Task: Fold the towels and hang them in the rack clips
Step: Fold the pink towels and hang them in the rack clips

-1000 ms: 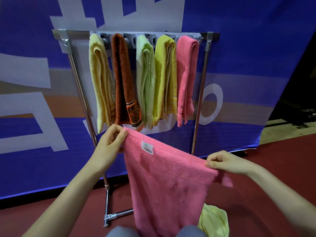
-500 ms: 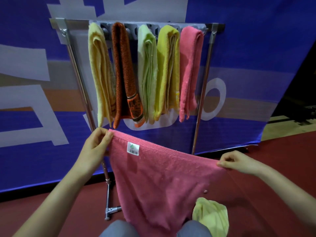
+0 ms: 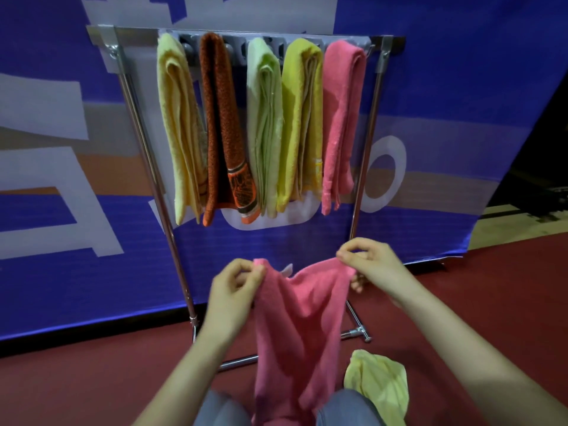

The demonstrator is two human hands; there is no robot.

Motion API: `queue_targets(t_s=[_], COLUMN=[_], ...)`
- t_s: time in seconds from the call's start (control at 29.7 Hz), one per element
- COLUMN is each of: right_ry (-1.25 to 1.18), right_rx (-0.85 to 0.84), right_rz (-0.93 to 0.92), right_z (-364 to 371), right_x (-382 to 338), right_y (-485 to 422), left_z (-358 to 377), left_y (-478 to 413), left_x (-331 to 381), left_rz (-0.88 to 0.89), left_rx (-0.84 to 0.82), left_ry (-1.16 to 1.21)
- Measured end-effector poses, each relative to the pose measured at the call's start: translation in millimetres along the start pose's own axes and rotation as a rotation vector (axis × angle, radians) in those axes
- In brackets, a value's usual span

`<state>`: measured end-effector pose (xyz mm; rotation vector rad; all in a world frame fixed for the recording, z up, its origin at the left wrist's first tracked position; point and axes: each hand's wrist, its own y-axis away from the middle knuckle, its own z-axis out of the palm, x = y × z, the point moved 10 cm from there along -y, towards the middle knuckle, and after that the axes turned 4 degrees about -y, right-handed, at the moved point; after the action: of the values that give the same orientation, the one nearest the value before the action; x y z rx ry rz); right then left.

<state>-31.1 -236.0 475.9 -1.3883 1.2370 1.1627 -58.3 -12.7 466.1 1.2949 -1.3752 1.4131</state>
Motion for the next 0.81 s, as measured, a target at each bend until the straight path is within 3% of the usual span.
queue_targets(t_s=[0.34,0.81], right_ry=[-0.219,-0.215], right_rx=[-0.312,-0.323], right_rz=[0.220,0.211], right_z=[79.9,86.9], right_x=[3.7,2.6], right_y=[24.2,23.1], left_z=[37.7,37.7], left_y=[22.8,20.3], left_x=[4.4,1.2], left_rz=[0.046,0.055], left_rx=[-0.088,-0.107], left_ry=[0.063,0.059])
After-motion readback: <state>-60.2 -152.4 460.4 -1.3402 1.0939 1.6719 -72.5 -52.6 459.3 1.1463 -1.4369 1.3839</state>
